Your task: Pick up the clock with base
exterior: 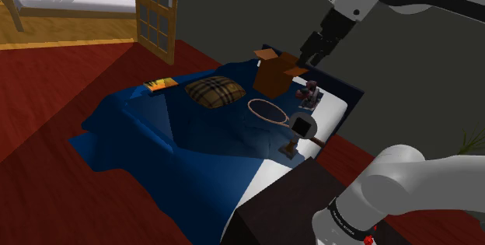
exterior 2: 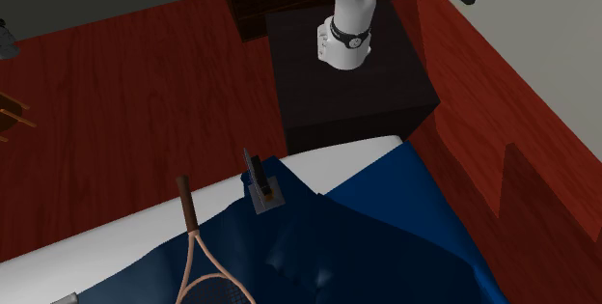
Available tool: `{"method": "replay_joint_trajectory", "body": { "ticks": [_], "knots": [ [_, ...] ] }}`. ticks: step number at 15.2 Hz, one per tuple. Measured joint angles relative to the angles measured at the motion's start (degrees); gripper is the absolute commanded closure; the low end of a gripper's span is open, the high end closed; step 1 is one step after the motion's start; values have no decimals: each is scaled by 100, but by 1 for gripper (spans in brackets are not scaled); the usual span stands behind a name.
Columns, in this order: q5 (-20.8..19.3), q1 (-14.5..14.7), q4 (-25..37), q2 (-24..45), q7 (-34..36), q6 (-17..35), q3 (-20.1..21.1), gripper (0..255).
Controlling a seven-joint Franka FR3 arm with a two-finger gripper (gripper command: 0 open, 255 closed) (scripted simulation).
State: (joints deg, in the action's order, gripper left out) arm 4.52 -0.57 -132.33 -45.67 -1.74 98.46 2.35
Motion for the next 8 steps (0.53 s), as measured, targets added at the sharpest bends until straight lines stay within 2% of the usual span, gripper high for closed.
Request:
{"method": "replay_joint_trajectory", "body": {
  "ticks": [3, 8],
  "knots": [
    [-54, -27, -131, 20, -144, 116, -113, 0],
    [-282, -150, -642, 127, -733, 603, -585, 0]
  ]
}}
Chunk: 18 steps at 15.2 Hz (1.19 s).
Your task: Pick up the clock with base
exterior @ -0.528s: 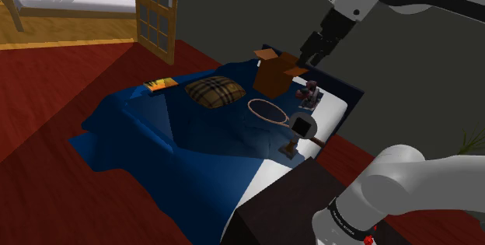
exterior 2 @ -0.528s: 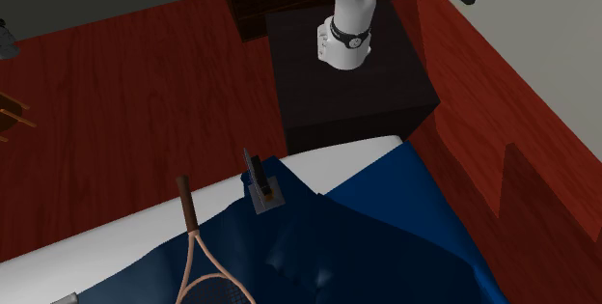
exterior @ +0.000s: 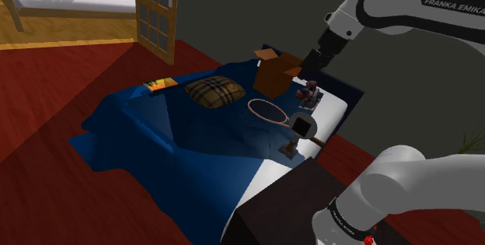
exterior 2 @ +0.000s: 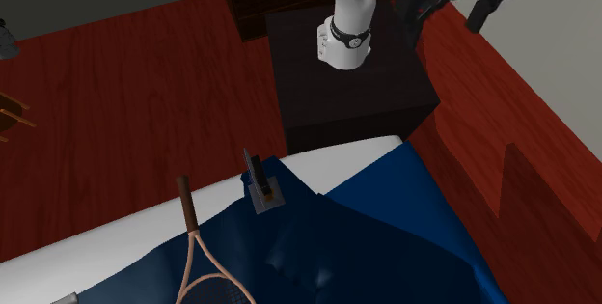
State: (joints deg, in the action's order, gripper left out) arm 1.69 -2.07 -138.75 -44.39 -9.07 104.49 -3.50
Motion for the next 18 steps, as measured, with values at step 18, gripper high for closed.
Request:
{"method": "replay_joint_trajectory", "body": {
  "ticks": [18],
  "knots": [
    [-489, -321, -401, 2183, -2480, 2142, -2031, 0]
  ]
}}
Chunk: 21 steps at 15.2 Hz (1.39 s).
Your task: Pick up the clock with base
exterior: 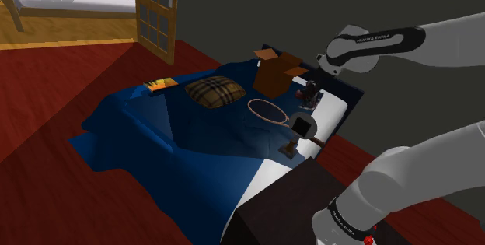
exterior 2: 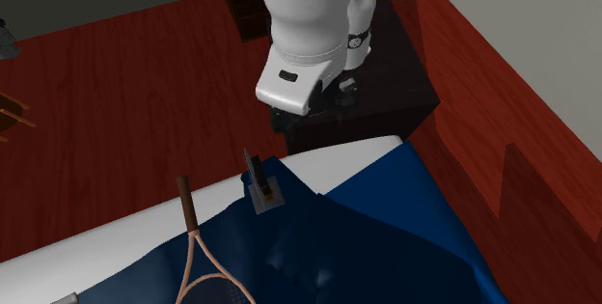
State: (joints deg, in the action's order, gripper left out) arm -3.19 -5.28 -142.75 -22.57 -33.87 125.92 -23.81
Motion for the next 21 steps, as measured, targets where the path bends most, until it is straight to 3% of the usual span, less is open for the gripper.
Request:
{"method": "replay_joint_trajectory", "body": {
  "ticks": [5, 11, 14, 21],
  "knots": [
    [320, 55, 342, 995, -875, 476, -556, 0],
    [1303, 24, 1070, 2533, -2215, 883, -1005, 0],
    [1798, -144, 1414, 3196, -2782, 978, -997, 0],
    [2352, -326, 1410, 3768, -3262, 1402, -814, 0]
  ]
}}
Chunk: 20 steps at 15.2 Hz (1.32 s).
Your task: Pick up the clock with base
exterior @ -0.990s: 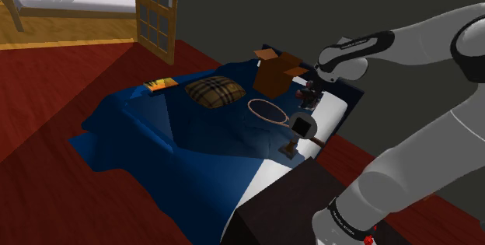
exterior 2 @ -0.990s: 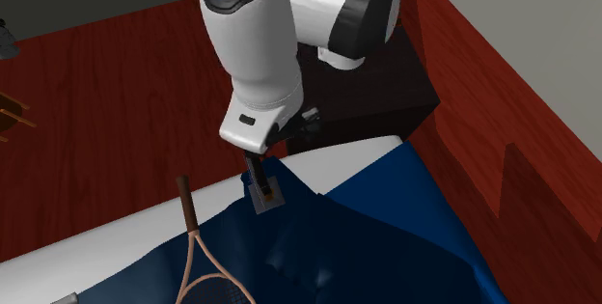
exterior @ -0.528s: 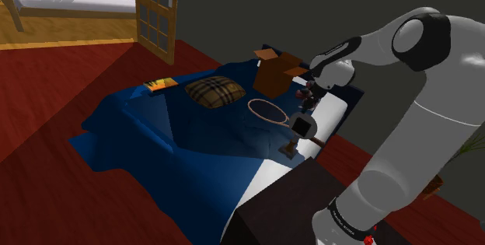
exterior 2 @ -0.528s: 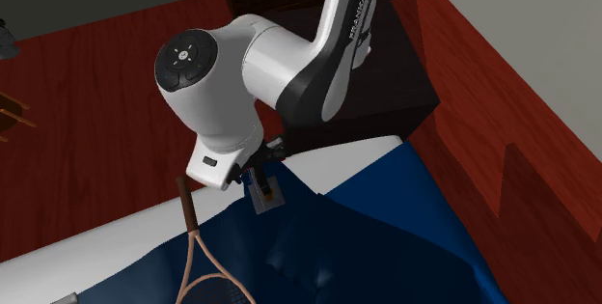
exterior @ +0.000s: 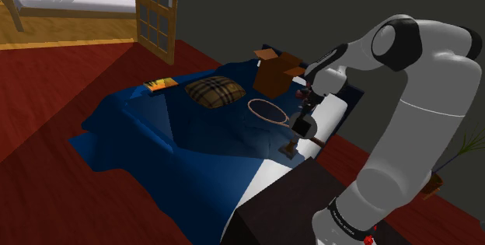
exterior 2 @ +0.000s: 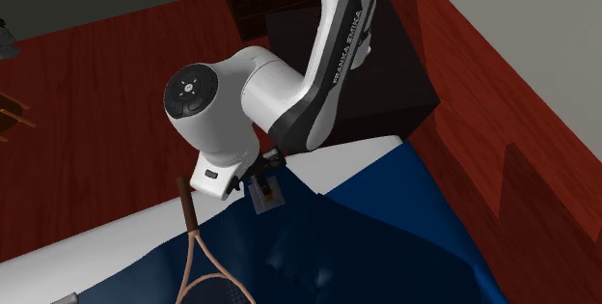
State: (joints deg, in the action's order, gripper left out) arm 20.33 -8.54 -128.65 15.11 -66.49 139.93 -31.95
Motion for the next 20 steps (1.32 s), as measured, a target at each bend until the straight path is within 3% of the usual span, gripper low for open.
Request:
{"method": "replay_joint_trajectory", "body": {
  "ticks": [1, 2, 12, 20],
  "knots": [
    [43, -17, 11, 48, -33, 25, 19, 0],
    [63, -24, 2, 63, -50, 46, 27, 255],
    [88, -34, 3, 77, -71, 66, 36, 255],
    [-383, 109, 47, -375, 281, -336, -159, 255]
  ]
}}
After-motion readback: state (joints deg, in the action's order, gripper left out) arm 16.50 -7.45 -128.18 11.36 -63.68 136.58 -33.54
